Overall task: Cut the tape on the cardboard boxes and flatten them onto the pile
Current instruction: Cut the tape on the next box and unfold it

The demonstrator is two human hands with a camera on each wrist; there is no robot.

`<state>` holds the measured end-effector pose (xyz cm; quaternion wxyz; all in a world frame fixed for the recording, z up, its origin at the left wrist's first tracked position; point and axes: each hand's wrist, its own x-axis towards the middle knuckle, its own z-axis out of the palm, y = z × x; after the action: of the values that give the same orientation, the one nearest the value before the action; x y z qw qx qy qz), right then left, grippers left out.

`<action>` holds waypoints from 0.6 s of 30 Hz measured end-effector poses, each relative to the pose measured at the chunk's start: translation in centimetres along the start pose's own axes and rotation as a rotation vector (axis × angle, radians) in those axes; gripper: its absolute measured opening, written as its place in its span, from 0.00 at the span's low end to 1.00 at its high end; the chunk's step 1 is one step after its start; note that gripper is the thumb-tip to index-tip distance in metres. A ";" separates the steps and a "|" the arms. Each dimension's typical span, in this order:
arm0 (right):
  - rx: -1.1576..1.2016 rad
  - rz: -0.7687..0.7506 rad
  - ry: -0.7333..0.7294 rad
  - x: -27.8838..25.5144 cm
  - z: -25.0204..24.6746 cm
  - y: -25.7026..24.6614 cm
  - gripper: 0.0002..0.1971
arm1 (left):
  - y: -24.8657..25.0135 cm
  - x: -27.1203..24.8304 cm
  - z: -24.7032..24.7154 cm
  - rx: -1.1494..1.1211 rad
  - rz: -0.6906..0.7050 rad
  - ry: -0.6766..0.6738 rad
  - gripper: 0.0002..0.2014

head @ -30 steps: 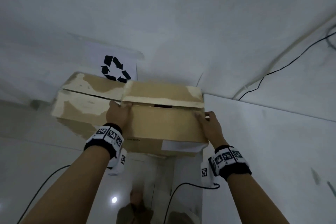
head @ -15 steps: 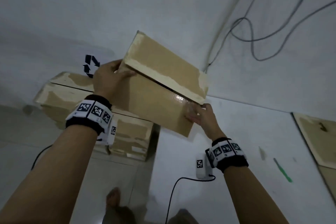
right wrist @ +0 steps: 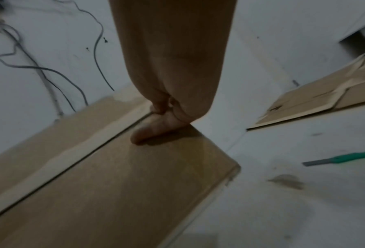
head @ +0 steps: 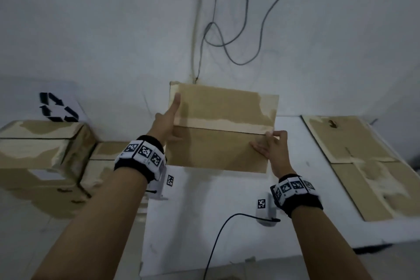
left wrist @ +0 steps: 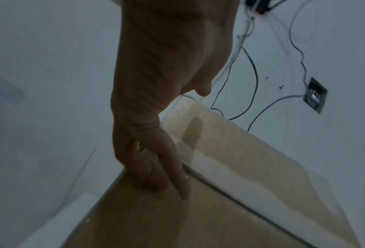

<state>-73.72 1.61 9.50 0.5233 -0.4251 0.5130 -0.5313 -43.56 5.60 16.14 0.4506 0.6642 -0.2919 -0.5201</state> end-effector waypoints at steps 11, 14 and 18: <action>-0.111 -0.140 0.107 -2.1 -6.5 3.5 0.05 | -0.8 -0.7 7.3 -0.449 -0.195 -0.118 0.14; 0.032 -0.057 0.096 -1.7 -7.0 3.2 0.21 | -3.6 0.4 8.5 -0.641 -0.186 -0.174 0.16; 0.249 0.121 0.127 0.9 -8.7 3.1 0.16 | -7.9 2.8 9.0 -0.961 -0.250 -0.235 0.42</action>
<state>-82.08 1.83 5.38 0.5694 -0.2908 0.5000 -0.5842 -52.03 3.90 7.32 0.6038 0.3485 0.0132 -0.7168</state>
